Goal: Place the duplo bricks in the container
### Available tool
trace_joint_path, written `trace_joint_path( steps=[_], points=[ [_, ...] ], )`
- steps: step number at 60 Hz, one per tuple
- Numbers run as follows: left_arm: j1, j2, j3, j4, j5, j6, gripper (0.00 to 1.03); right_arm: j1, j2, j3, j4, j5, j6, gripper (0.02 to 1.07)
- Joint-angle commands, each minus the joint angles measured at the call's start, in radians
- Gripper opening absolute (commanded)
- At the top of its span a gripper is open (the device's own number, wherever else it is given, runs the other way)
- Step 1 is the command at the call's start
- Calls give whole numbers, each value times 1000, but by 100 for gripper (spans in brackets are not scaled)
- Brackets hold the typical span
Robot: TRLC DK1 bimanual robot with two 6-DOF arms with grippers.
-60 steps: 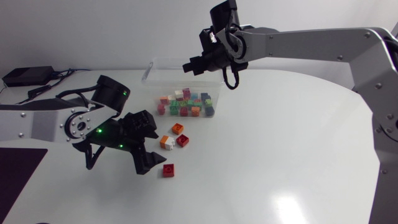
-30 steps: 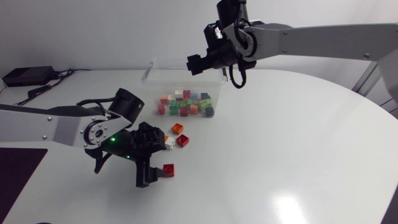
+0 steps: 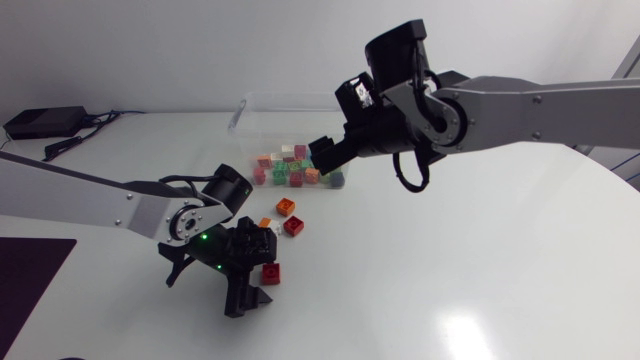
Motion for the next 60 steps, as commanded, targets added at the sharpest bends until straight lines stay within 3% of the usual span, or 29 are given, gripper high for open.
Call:
trace_joint_path(
  steps=[1, 9, 15, 23, 46, 60],
  points=[
    [-8, 41, 38, -10, 7, 22, 86, 7, -34, -63, 17, -7, -20, 102],
    [-8, 67, 58, -10, 8, 16, 73, 15, -45, -120, 25, -9, -20, 102],
    [-7, 68, 63, -11, 8, 13, 54, 24, -40, -153, 35, -18, -17, 102],
    [-4, 67, 72, -16, 10, -8, 18, 57, -11, -183, 34, -21, -18, 102],
    [41, -36, 97, -119, 21, -54, 16, 92, 190, -80, -49, -58, -31, 102],
    [96, -136, 117, -134, 39, -148, 15, 92, 296, 35, -124, -93, -43, 102]
  ],
)
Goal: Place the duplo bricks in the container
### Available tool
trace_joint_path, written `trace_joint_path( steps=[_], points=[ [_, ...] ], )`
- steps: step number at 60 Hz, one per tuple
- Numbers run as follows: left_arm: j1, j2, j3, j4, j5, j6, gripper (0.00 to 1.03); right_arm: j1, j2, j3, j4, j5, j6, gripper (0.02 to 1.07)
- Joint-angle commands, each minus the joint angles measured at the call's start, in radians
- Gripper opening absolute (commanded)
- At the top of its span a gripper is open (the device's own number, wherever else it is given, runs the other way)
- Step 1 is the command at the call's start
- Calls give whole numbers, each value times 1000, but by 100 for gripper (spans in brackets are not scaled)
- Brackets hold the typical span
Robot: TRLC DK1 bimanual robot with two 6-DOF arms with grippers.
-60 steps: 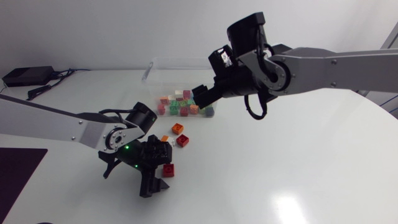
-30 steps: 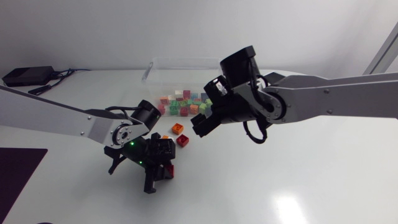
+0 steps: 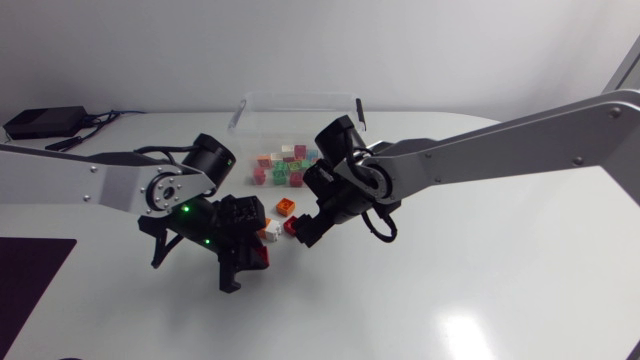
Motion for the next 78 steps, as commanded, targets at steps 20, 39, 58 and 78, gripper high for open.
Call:
trace_joint_path(
  steps=[20, 39, 58, 78],
  points=[
    [115, -124, 89, 24, 56, -167, 15, 17, 175, 195, -128, -13, -54, 102],
    [189, -178, 135, 148, 93, -313, 16, 7, 273, 327, -215, -13, -95, 102],
    [238, -178, 173, 279, 111, -442, 16, 4, 338, 416, -288, -16, -120, 97],
    [267, -133, 229, 415, 119, -558, 16, 12, 376, 445, -306, -18, -123, 73]
  ],
)
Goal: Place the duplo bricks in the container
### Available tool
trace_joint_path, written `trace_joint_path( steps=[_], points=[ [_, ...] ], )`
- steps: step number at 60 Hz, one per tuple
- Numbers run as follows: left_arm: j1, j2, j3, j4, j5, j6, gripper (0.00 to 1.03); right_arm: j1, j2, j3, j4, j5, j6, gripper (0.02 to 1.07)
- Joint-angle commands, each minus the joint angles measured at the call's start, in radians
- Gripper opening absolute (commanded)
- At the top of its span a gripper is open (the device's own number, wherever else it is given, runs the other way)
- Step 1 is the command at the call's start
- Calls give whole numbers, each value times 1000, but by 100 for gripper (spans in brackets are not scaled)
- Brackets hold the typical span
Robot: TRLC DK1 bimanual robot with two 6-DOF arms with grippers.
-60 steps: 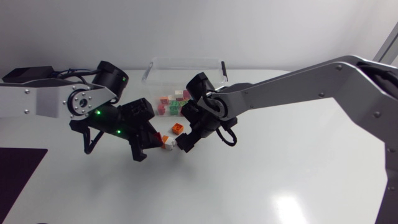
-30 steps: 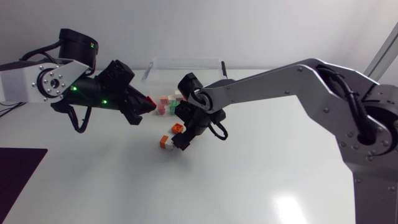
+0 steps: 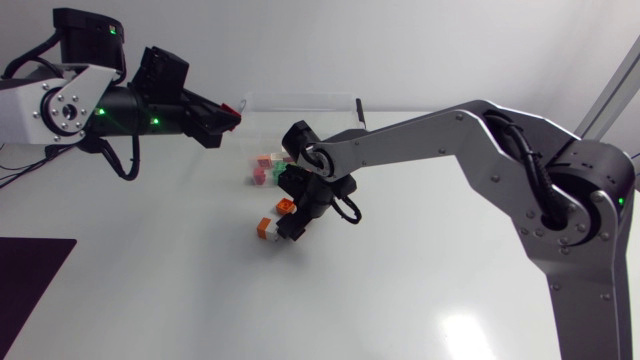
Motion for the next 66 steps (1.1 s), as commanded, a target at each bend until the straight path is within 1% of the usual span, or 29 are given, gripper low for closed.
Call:
trace_joint_path(
  steps=[1, 7, 13, 15, 23, 33, 43, 54, 57, 60, 62, 64, 66],
  points=[
    [6, 32, 35, 34, 13, -50, 16, 3, 38, 18, -14, -4, -18, 71],
    [3, 54, 45, 83, 13, -85, 16, 3, 41, 14, 2, -7, -16, 61],
    [0, 84, 65, 117, 13, -117, 16, 2, 39, 5, 26, -7, -12, 44],
    [0, 100, 75, 124, 13, -123, 16, 3, 35, 0, 29, -7, -10, 41],
    [0, 158, 120, 144, 13, -140, 16, 3, 4, -26, 40, -7, -7, 40],
    [-9, 236, 175, 170, -4, -157, 16, 2, -88, -91, 52, -7, 4, 40],
    [-34, 311, 236, 189, -38, -182, 16, 2, -189, -164, 57, -7, 11, 40],
    [-78, 382, 275, 230, -101, -191, 17, -4, -288, -235, 61, -12, 17, 40],
    [-86, 396, 282, 238, -119, -191, 22, -7, -311, -246, 63, -12, 17, 40],
    [-89, 409, 292, 247, -142, -191, 30, -10, -335, -253, 60, -12, 19, 40],
    [-89, 417, 299, 247, -145, -192, 40, -14, -349, -255, 55, -12, 19, 40],
    [-89, 423, 305, 247, -154, -195, 55, -18, -364, -256, 52, -13, 19, 40],
    [-89, 428, 309, 247, -160, -195, 68, -20, -378, -256, 45, -13, 19, 40]
  ],
)
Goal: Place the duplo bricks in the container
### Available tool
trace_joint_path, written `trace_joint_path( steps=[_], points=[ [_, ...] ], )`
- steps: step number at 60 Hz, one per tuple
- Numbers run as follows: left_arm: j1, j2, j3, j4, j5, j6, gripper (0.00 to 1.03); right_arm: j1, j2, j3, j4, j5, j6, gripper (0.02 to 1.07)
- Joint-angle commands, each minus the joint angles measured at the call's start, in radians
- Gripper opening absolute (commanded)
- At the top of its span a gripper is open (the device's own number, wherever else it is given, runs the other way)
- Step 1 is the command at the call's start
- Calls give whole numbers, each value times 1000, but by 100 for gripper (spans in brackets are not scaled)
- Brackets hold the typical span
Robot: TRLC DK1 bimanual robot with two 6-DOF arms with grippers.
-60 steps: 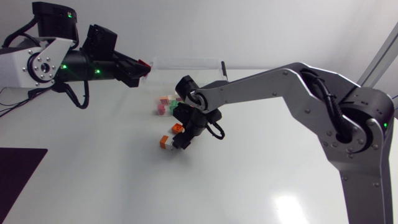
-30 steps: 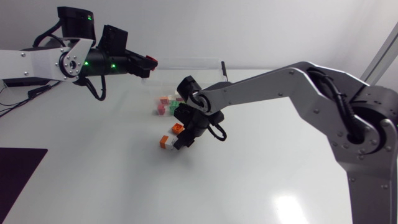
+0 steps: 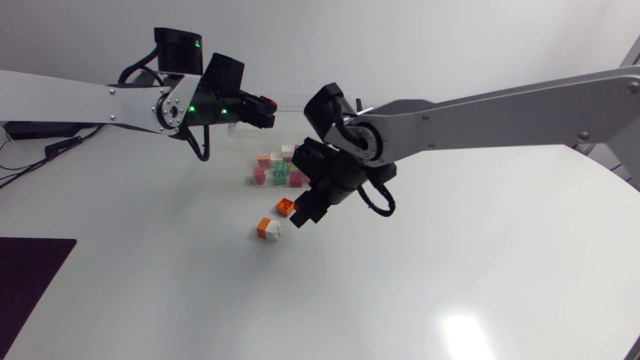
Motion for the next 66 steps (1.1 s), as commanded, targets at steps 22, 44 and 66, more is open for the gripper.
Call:
trace_joint_path(
  steps=[22, 44, 66],
  points=[
    [11, -111, -84, -49, -16, 104, 98, -74, -168, 26, -11, -19, 43, 40],
    [23, -273, -234, -184, 53, 320, 98, -114, -185, 86, 81, -19, 117, 40],
    [-32, -278, -324, -341, 75, 578, 98, -140, -88, 175, 178, -14, 154, 40]
  ],
)
